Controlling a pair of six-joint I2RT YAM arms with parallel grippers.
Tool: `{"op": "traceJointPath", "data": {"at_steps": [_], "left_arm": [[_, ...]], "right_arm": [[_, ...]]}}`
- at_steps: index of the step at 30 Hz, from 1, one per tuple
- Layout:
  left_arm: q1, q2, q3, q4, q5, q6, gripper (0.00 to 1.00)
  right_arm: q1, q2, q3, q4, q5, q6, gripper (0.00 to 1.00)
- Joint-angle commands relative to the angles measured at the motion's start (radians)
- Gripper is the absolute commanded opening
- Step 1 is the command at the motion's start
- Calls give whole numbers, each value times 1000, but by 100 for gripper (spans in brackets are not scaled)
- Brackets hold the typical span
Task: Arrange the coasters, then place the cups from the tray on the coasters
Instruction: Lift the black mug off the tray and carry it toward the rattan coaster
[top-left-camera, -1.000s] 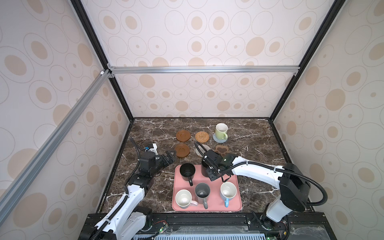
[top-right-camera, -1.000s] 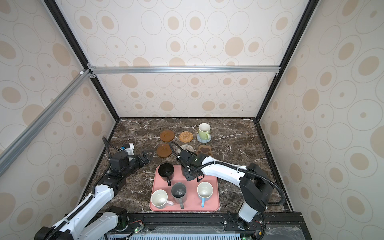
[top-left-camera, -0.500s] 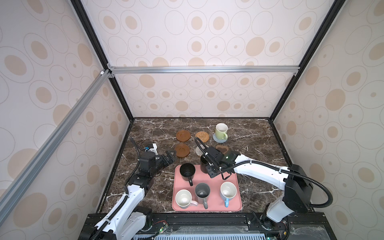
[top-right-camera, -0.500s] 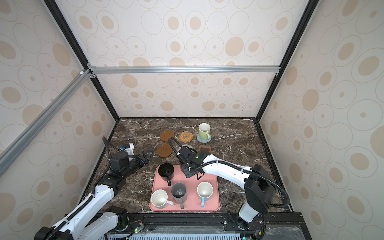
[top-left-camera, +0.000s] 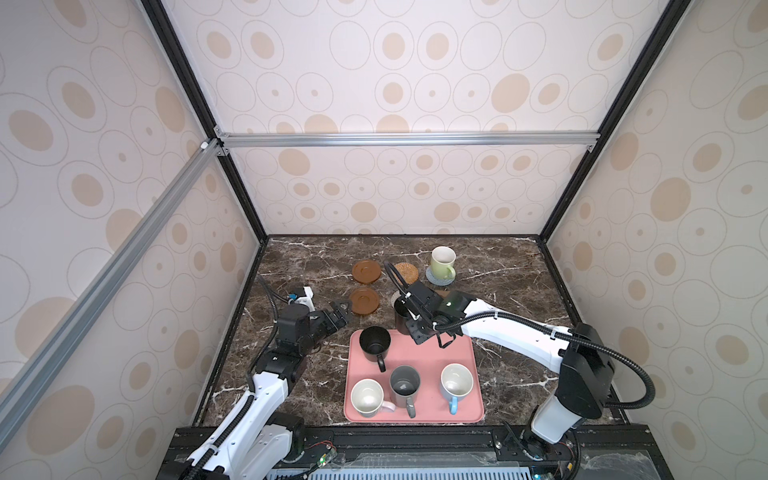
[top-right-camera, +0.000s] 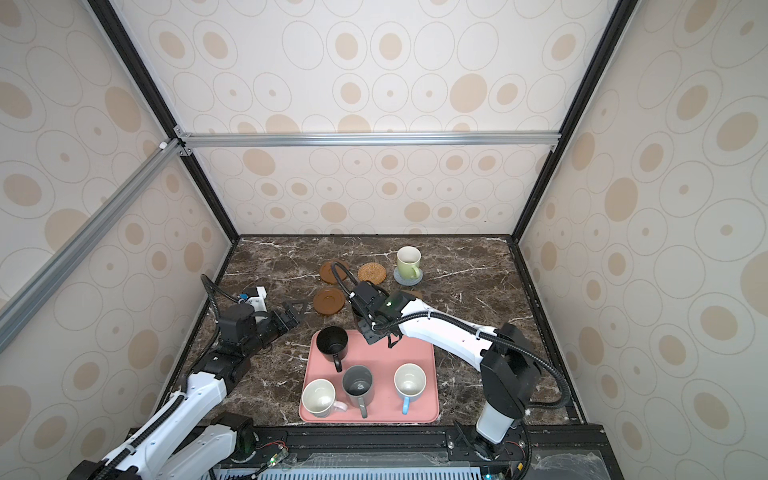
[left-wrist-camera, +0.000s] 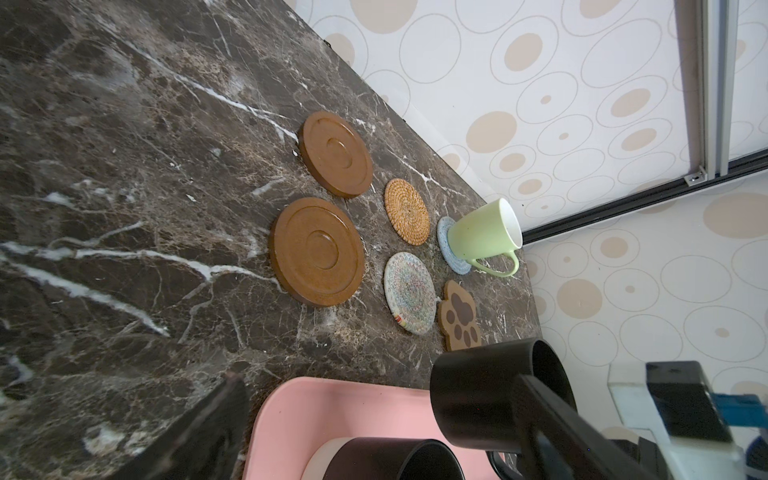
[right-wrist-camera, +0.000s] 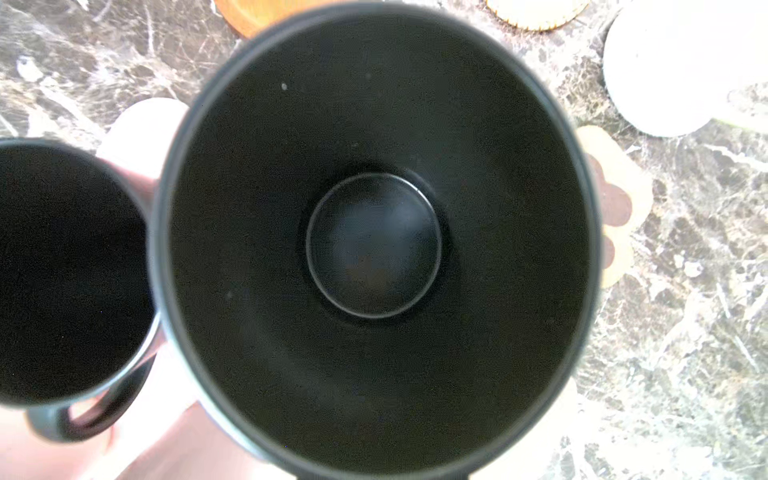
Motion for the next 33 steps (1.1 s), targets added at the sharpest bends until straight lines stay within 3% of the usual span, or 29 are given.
{"op": "traceJointPath", "data": {"at_steps": [1,23,33], "left_arm": [[6,-15,0,-3,-14,-1,100],[7,-19,-5,7,-5,-9,100],[6,-14,-13,22,3,-10,100]], "right_arm": [[-27,9,84,50,25,-48,12],[-224,281,392,149,-56,-266,12],[-303,429,568,150,-97,-280,12]]}}
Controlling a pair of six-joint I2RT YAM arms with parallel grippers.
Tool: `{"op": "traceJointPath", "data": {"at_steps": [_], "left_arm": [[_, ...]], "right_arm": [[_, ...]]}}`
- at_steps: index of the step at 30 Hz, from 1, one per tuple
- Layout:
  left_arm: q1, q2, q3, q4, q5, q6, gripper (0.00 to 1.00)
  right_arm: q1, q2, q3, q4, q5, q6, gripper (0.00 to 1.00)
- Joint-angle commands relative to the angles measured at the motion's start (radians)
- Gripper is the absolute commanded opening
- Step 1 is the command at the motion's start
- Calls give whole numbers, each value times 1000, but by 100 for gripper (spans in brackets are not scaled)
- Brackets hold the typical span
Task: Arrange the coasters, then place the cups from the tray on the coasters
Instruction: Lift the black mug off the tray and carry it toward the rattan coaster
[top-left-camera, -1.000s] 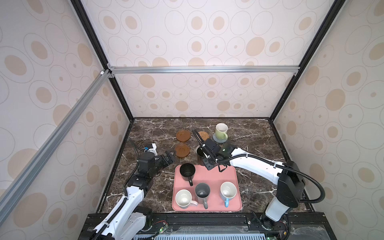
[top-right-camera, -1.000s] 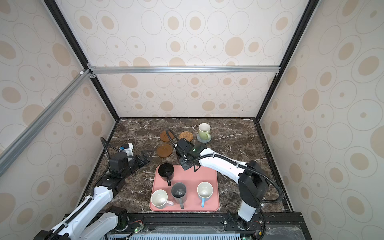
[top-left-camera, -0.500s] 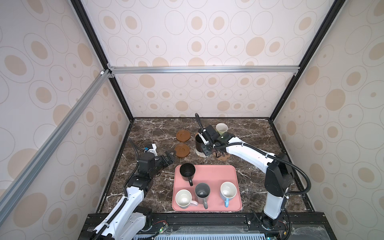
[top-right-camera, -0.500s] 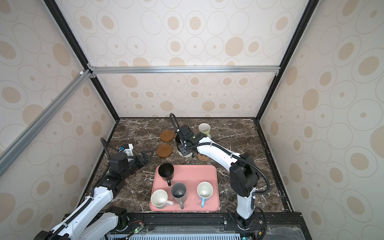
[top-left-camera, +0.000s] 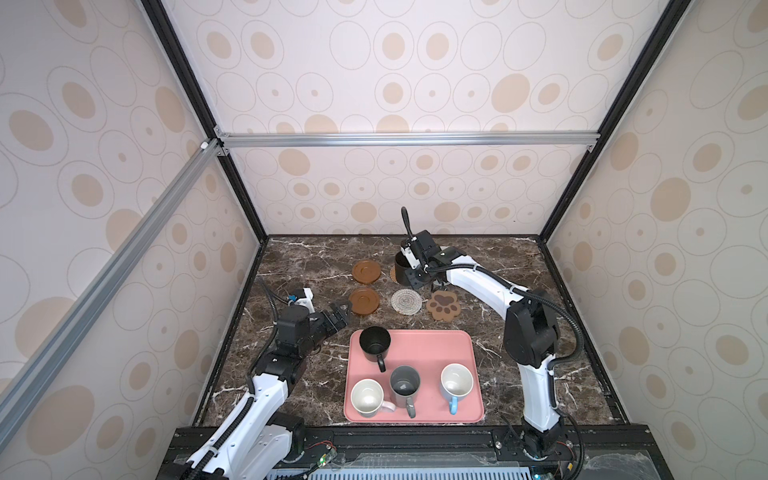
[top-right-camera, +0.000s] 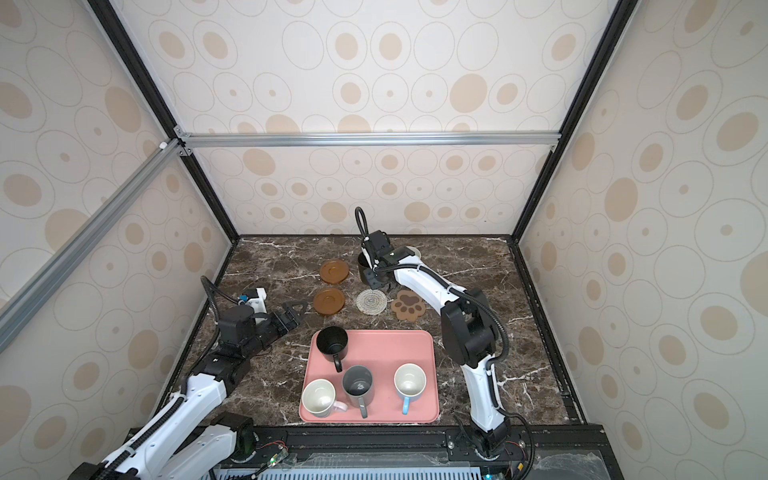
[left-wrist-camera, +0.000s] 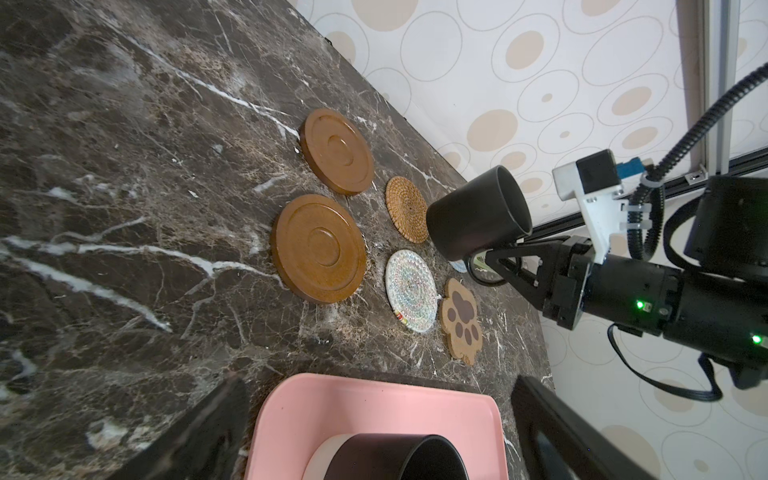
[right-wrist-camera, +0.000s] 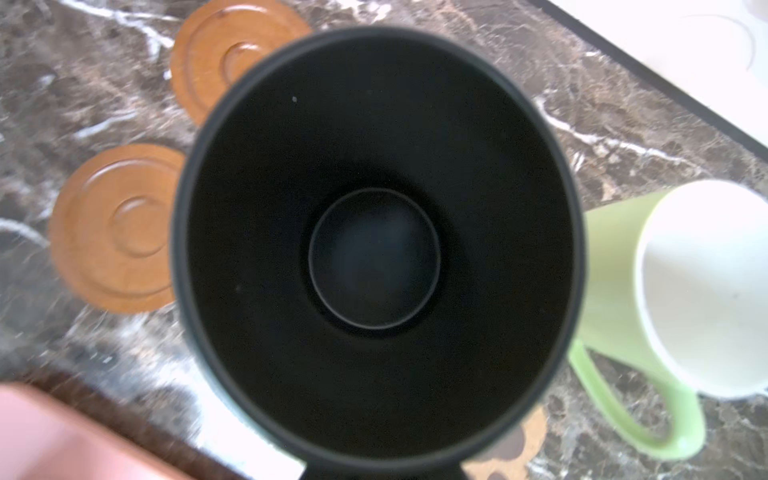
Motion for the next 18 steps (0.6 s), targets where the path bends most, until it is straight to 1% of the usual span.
{"op": "traceJointPath", "data": {"at_steps": [1,12,18], "left_arm": [[6,1,-1,25,2,-12,100],[6,43,4,42,6,-8,100],[6,62,3,66,0,-16,100]], "right_arm": [[-11,16,79,64,-4,-32,12],[-58,160,257,46,-34,-46,12],[-67,202,294,42,-52,-45,12]]}}
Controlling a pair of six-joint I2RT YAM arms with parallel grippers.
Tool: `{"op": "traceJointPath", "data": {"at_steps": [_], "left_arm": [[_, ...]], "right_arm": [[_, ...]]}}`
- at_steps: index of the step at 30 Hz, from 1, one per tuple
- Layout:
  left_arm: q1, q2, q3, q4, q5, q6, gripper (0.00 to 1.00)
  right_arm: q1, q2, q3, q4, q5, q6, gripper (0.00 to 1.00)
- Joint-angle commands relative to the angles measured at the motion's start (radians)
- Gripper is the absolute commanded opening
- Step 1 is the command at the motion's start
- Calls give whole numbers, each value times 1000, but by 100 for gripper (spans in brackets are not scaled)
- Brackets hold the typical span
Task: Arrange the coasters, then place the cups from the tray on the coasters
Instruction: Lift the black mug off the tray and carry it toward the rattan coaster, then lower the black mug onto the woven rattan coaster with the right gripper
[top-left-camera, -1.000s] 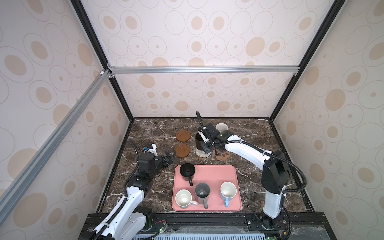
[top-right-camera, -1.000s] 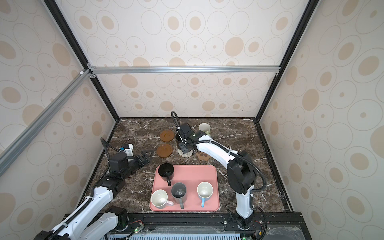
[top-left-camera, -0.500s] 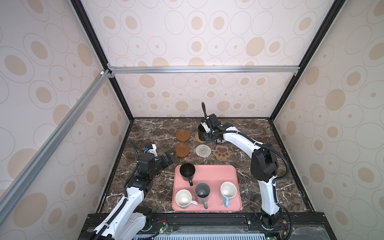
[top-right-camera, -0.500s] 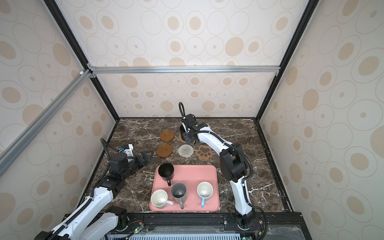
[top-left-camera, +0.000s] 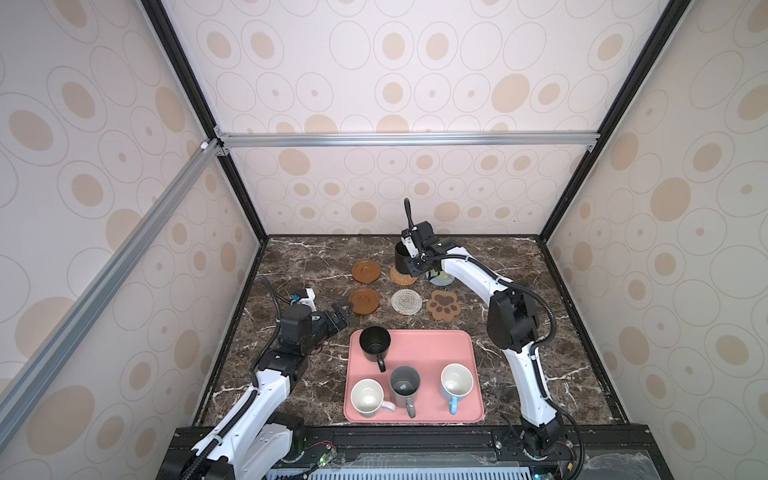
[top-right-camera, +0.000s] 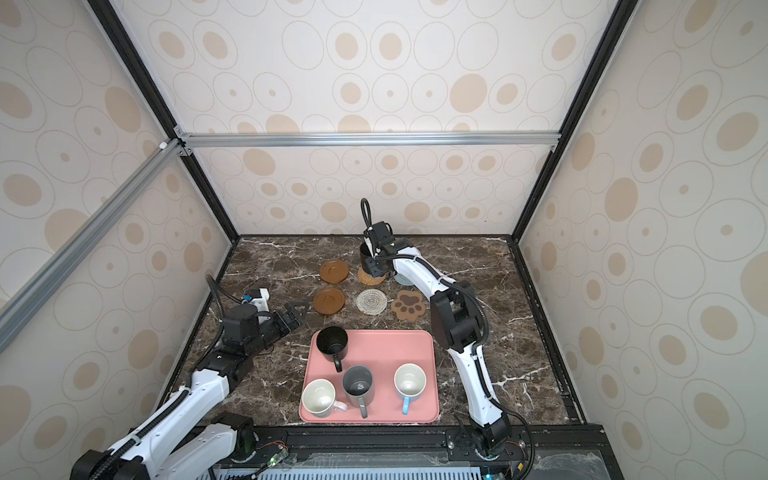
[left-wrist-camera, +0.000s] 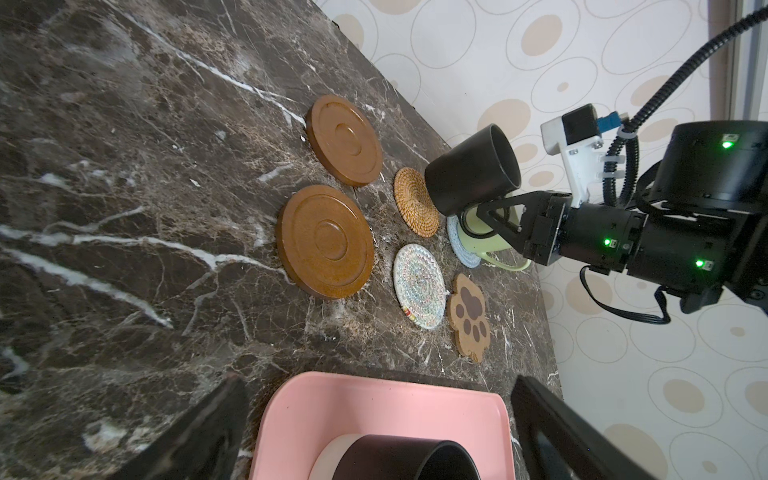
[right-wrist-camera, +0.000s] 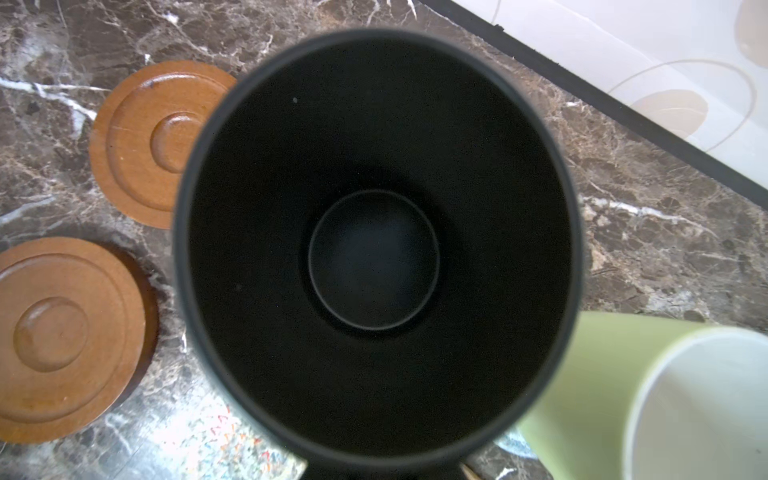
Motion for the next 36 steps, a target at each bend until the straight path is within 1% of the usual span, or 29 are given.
{"op": "traceJointPath", "data": {"at_steps": [1,8,29,33,36], "left_arm": [[6,10,7,41,-8,-17,100],[6,29,14,47,2,-13,100],[7,10,6,37,2,-15,100],[6,4,6,35,2,-15,100],[7,3,7,35,1,-14,100]], "right_arm": [[-6,-1,54,45,-18,-11,12],[-6,18,54,48,-36,-11,12],[-10,62,60,47,-33,-17,12],[-9,60,44,42,-36,-17,13],[-10,51,29,44,-38,-18,15]]}}
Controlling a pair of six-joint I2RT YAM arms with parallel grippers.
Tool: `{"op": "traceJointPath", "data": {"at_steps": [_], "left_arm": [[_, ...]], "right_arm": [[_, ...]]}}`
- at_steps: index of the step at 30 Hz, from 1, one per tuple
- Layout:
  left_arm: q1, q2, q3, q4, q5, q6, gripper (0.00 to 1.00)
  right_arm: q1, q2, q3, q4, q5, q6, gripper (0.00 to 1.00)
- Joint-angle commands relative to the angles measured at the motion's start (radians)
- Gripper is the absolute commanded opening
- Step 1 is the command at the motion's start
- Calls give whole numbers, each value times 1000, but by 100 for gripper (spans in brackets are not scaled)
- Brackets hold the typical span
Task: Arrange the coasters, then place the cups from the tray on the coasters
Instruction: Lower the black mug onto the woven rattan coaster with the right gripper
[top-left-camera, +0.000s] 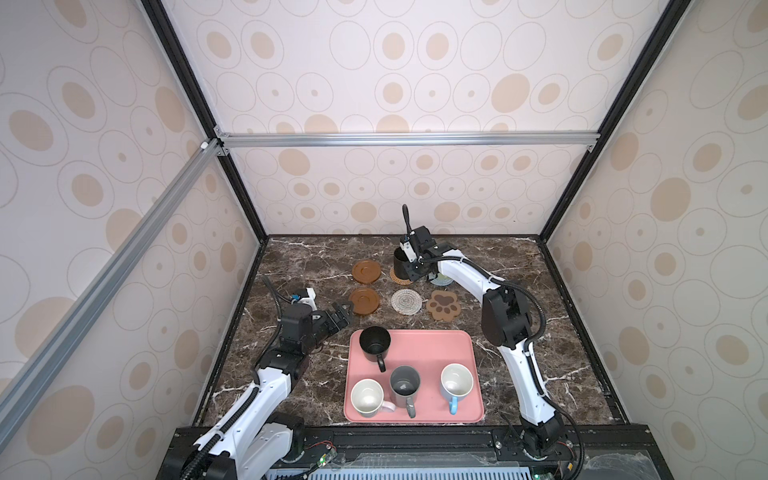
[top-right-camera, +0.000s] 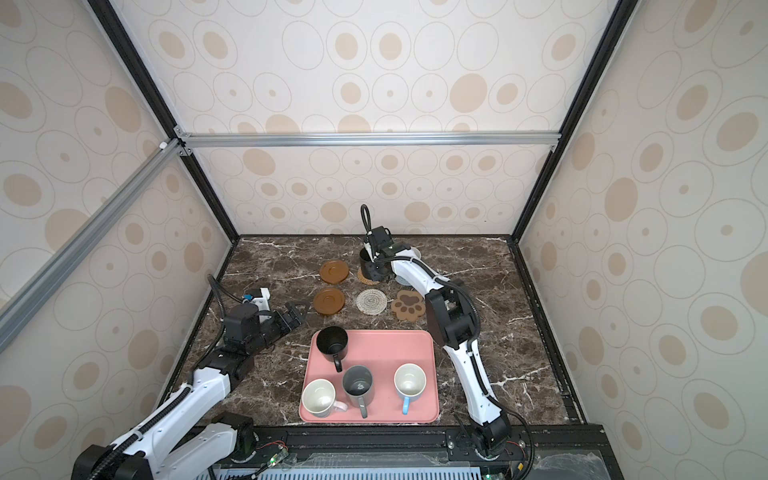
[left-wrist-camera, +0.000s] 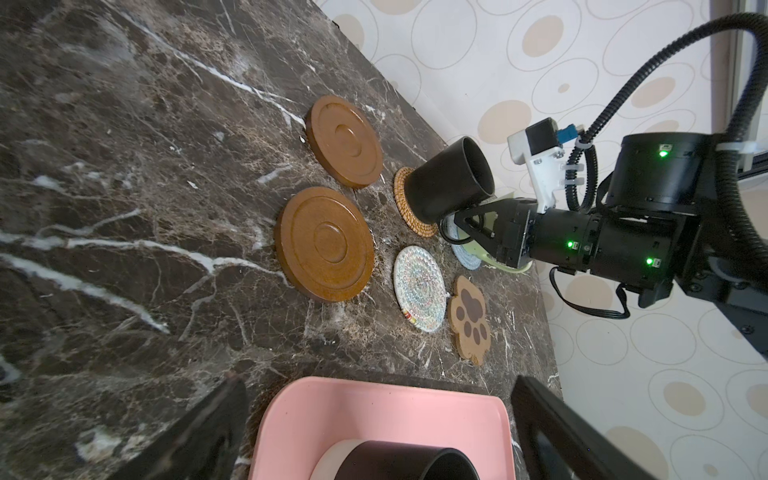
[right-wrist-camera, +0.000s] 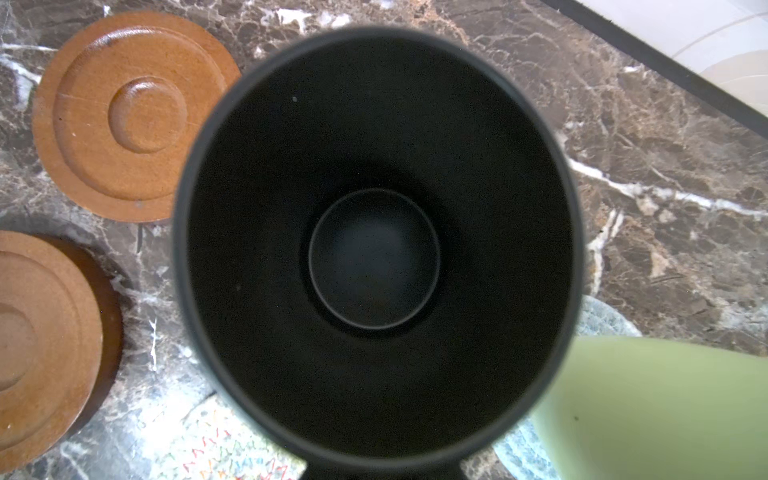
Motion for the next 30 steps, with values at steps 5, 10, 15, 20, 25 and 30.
{"op": "traceJointPath", "data": {"at_steps": [5,10,15,20,25,30], "left_arm": [[6,-13,9,15,3,-11,100],[7,-21,9,14,4,-13,100],[6,-38,6,0,2,-12,100],[6,-57,-1,-8,-2,-14,100],[6,-69,-8,-9,-3,-17,100],[6,-71,-3,-19,0,-10,100]], "right_arm": [[-2,-41,-23,37,-2,-27,20],[-3,-66,-54,39,10,-32,28],[-2,-88,-82,39,25,-31,35],[-2,-113,-113,49,33,-32,38],[-3,-139,-137,45,35,-33,41],[-2,-168,-173,48,51,-32,43]]}}
